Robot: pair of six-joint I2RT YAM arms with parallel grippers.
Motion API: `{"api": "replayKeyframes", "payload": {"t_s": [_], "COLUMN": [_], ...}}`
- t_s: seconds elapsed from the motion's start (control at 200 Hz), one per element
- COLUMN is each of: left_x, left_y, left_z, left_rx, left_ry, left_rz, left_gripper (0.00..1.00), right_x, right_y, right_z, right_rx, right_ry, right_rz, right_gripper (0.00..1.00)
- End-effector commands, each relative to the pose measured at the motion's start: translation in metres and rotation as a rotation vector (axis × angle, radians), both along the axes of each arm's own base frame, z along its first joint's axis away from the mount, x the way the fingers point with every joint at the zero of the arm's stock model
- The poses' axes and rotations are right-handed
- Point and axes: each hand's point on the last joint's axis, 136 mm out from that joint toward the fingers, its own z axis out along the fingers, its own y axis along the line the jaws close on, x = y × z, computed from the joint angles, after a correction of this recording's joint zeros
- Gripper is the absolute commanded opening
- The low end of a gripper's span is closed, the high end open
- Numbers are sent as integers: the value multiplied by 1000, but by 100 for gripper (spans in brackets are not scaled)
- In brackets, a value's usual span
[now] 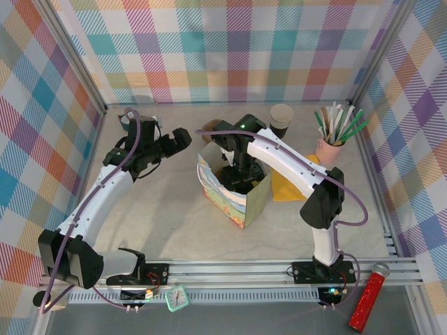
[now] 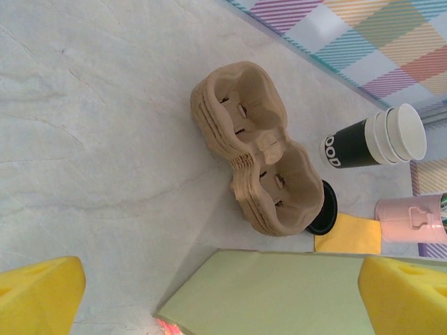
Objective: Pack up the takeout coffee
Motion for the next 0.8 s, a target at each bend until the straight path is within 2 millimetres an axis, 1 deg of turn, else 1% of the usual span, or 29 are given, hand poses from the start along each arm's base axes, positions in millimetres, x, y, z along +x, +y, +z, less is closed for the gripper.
{"api": "replayKeyframes", "payload": {"t_s": [0.0,0.34,0.795], "left_x": [-1,-1,-5], "left_y": [5,7,8], "left_z": [18,18,23], "left_rx": [5,6,6], "left_ry": [-44,-40,-48], "left_rz": [3,8,9], "left_gripper": [100,100,100], "right_x": [-31,-31,-36], "right_y": [-30,-30,-33], "right_z": [8,6,-1], "right_rx": [-106,-110,-128], "right_ry": [132,139,176], "right_rz": [9,13,26], "right_gripper": [72,73,72]}}
